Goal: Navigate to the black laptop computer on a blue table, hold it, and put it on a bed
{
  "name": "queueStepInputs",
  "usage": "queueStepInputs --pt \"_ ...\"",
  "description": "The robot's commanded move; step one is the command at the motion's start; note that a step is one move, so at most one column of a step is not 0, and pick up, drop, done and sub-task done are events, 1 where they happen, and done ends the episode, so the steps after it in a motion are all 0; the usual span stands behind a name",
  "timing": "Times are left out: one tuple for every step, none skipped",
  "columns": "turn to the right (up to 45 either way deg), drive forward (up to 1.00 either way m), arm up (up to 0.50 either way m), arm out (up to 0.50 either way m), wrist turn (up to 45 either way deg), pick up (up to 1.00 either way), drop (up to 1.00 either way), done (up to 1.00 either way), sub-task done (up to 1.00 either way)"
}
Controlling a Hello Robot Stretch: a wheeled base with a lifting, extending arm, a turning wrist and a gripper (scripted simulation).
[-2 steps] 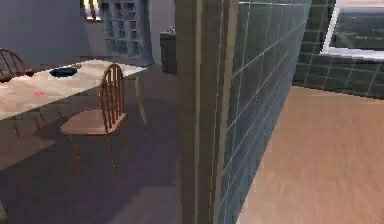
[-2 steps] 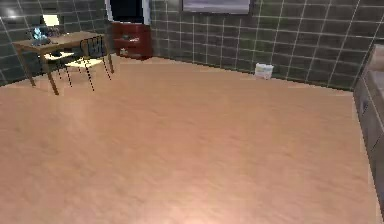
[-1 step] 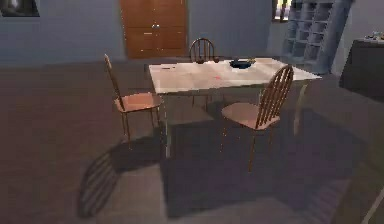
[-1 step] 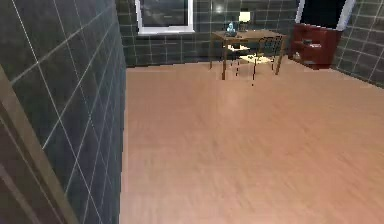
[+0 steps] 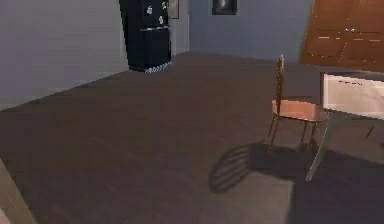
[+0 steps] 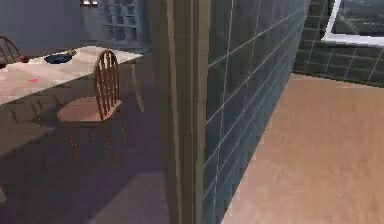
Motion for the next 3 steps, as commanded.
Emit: queueStepInputs --pt "-45.0 0.00 0.00 0.00 0.0 0.00 0.00 0.00 0.00" --pt "-27.0 0.00 0.00 0.00 0.0 0.00 0.00 0.00 0.00" --pt "0.0 1.00 0.00 0.00 0.0 0.00 0.00 0.00 0.00"
